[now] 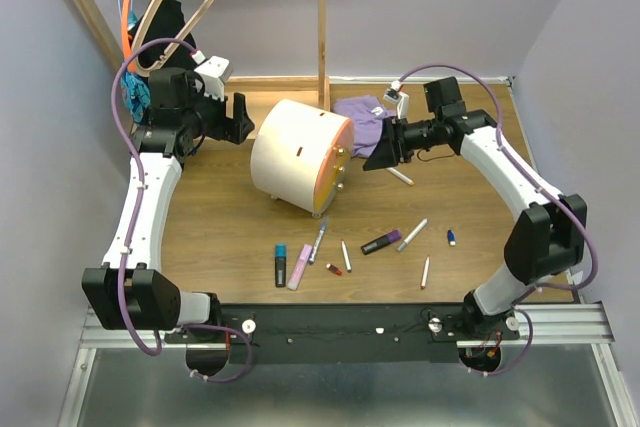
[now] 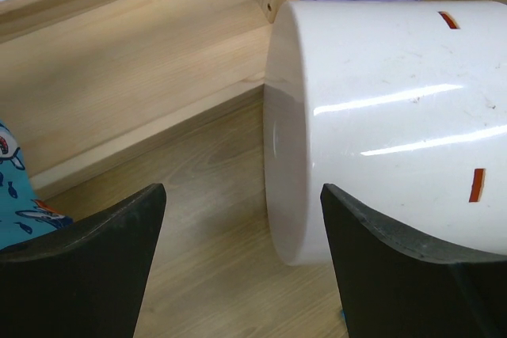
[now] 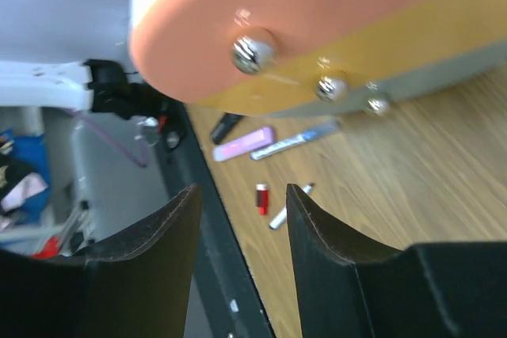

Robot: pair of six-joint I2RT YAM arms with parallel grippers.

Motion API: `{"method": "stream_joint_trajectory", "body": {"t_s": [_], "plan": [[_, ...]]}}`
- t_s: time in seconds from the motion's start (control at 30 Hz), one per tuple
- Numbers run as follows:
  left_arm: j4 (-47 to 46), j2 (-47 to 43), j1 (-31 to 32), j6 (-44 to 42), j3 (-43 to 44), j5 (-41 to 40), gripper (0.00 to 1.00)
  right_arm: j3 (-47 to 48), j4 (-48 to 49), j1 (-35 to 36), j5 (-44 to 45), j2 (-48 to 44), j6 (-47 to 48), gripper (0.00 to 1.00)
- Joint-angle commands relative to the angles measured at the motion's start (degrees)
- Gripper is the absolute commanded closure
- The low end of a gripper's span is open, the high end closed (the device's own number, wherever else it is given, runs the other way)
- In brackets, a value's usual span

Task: Sort the stationery into containers
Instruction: Close the drawer in the storage box, then open the drawer in the storage box.

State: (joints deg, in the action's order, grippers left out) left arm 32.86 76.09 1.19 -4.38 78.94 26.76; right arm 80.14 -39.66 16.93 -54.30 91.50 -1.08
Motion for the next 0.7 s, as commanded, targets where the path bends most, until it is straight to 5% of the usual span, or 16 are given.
{"method": "stream_joint_trajectory", "body": {"t_s": [0.0,0.67], "plan": [[3.3,1.3,0.0,-2.3,2.6,-0.5,0.12,6.9,4.7,0.1,-14.0,5.7,-2.3,0.44],[3.7,1.7,0.2,-2.4,1.0,8.7,0.12,15.7,5.3,0.9,-13.0,17.0,-6.5,0.4]]}}
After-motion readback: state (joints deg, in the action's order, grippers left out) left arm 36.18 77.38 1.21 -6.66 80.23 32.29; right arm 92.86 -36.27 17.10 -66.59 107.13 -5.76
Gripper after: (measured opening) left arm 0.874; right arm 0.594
